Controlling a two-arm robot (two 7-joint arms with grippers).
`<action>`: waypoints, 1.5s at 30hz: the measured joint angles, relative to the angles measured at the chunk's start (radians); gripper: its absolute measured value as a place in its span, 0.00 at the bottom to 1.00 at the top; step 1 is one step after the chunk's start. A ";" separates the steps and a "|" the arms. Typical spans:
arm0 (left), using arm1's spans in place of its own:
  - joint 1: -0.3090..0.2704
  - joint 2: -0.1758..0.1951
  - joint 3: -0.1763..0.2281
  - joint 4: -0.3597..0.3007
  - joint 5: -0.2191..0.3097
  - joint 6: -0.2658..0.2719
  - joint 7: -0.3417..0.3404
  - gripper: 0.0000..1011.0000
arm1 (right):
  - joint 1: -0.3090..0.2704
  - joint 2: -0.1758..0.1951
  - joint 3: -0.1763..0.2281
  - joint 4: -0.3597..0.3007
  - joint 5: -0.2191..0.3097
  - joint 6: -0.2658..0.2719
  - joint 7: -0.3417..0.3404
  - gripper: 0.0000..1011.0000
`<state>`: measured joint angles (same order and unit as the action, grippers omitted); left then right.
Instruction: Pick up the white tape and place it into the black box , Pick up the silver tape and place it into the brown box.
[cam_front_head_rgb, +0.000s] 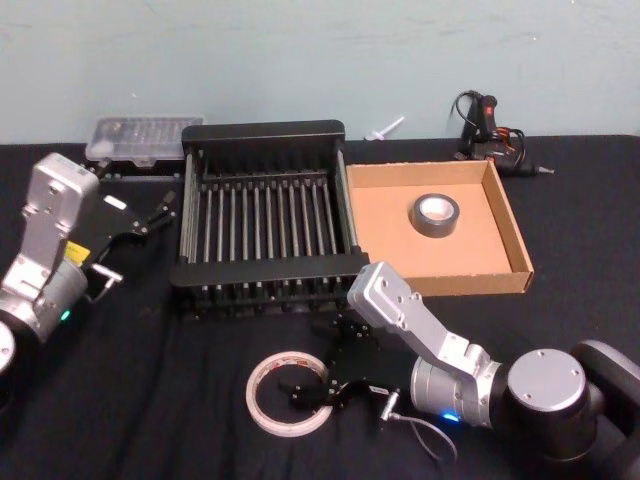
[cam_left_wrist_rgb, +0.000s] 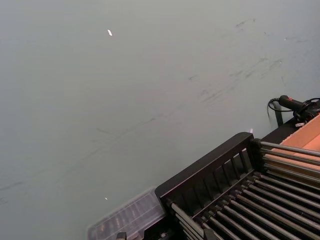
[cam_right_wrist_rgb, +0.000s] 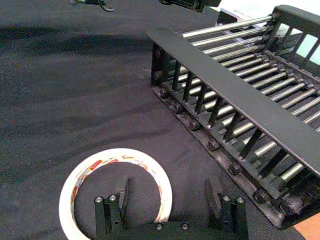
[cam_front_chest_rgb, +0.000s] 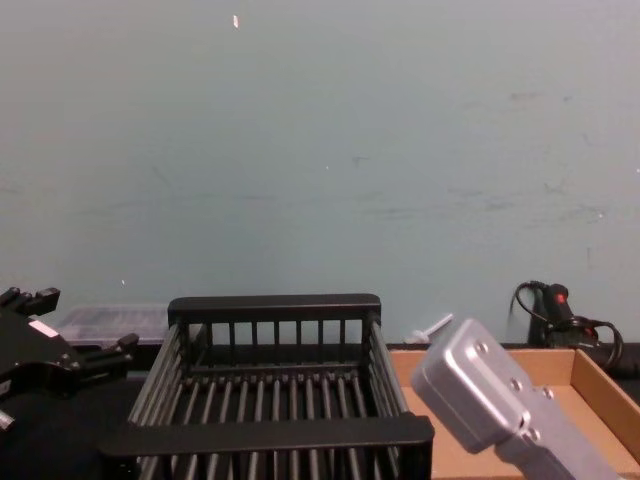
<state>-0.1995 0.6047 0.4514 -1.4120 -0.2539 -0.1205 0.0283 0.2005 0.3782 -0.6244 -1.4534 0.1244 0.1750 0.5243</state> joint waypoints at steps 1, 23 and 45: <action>0.000 0.000 0.000 0.000 0.000 0.000 0.000 0.99 | 0.000 0.000 0.000 0.000 0.000 0.000 0.000 0.99; 0.000 0.000 0.000 0.000 0.000 0.000 0.000 0.99 | 0.000 0.000 0.001 0.000 0.001 0.000 0.002 0.50; 0.000 0.000 0.000 0.000 0.000 0.000 0.000 0.99 | 0.000 0.001 0.003 0.000 0.007 -0.003 0.008 0.10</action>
<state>-0.1995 0.6047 0.4514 -1.4120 -0.2539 -0.1205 0.0283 0.2007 0.3796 -0.6218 -1.4533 0.1318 0.1718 0.5325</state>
